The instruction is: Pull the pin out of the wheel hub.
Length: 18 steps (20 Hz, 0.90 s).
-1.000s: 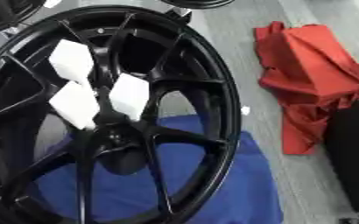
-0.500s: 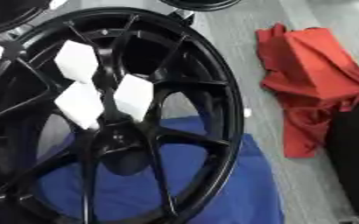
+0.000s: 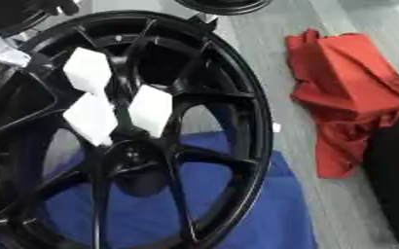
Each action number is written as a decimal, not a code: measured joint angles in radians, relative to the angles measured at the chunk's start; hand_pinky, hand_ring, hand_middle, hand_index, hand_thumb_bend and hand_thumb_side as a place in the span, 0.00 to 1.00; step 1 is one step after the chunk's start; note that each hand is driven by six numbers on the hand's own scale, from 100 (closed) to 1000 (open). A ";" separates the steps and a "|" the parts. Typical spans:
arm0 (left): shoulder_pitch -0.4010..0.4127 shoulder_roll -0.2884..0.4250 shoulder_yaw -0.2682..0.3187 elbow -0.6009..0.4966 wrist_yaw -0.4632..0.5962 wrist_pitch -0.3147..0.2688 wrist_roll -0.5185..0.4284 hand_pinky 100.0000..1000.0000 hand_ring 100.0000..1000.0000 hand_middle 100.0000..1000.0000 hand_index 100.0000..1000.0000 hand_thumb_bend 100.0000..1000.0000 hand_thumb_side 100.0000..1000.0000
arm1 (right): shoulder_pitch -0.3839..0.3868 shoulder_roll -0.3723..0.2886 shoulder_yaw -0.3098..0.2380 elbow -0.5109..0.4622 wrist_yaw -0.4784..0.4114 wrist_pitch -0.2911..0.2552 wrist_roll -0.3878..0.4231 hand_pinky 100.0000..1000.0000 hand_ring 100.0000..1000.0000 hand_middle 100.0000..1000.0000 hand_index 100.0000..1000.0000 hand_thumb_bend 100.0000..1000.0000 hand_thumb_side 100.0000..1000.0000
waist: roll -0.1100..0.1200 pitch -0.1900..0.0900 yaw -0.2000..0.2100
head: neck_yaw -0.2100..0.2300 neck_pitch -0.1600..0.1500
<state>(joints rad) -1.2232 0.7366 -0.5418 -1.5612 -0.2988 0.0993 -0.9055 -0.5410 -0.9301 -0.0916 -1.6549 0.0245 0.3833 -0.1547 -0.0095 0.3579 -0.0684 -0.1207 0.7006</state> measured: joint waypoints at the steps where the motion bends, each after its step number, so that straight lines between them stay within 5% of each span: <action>1: 0.000 -0.003 -0.003 0.009 0.000 -0.002 -0.001 0.88 0.84 0.82 0.91 0.33 0.45 | -0.001 0.002 0.000 0.000 0.000 0.000 0.000 0.60 0.45 0.48 0.58 0.00 0.26 | 0.000 0.000 0.000 | 0.001 0.000; 18: -0.005 -0.042 -0.054 0.082 0.023 -0.030 -0.002 0.88 0.83 0.83 0.89 0.28 0.37 | -0.013 0.015 0.000 0.004 0.007 0.003 -0.014 0.60 0.45 0.47 0.58 0.00 0.26 | 0.004 0.007 -0.010 | 0.019 -0.009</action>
<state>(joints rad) -1.2284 0.6945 -0.5958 -1.4793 -0.2761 0.0689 -0.9074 -0.5541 -0.9155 -0.0916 -1.6509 0.0319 0.3866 -0.1688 -0.0057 0.3653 -0.0783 -0.1020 0.6920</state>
